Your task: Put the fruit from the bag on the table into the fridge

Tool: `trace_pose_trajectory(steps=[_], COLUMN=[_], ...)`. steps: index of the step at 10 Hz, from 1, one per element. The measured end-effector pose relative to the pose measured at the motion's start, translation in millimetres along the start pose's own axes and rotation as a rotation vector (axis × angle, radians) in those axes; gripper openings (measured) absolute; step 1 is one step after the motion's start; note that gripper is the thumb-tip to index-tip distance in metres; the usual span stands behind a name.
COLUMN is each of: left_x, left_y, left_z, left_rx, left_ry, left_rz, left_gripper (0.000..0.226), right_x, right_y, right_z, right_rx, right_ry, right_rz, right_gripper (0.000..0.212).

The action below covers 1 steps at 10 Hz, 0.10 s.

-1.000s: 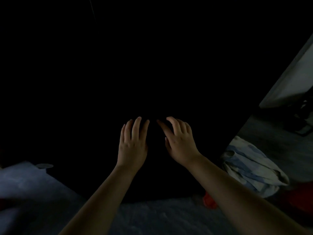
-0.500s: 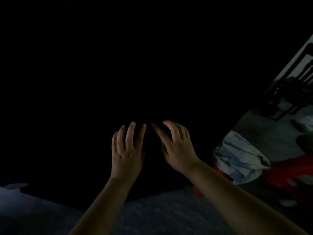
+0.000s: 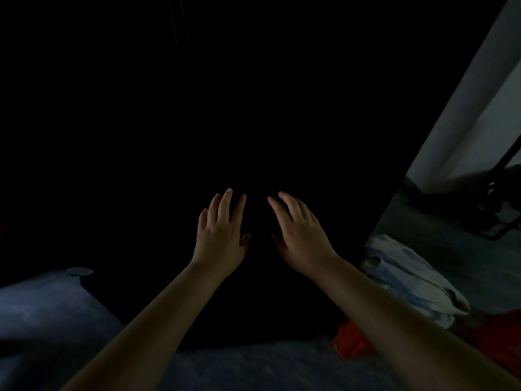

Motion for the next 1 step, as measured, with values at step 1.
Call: trace_pose_trajectory(steps=[1], left_x=[13.0], left_y=[20.1], left_z=[-45.9], left_rx=[0.007], left_ry=[0.042], left_rz=[-0.028], left_gripper=[0.076], right_x=[-5.1], right_y=[21.1], right_z=[-38.5], right_rx=[0.015], right_ry=[-0.028], right_rz=[-0.047], right_gripper=[0.069])
Point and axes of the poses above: each hand's wrist, its own y-axis away from the middle knuckle, its own z-axis out of the palm, x = y × z, the point moved 2 cm from there along -y, towards the middle knuckle, and after that the axes turned 9 degrees about -x, right-handed, at the moved point
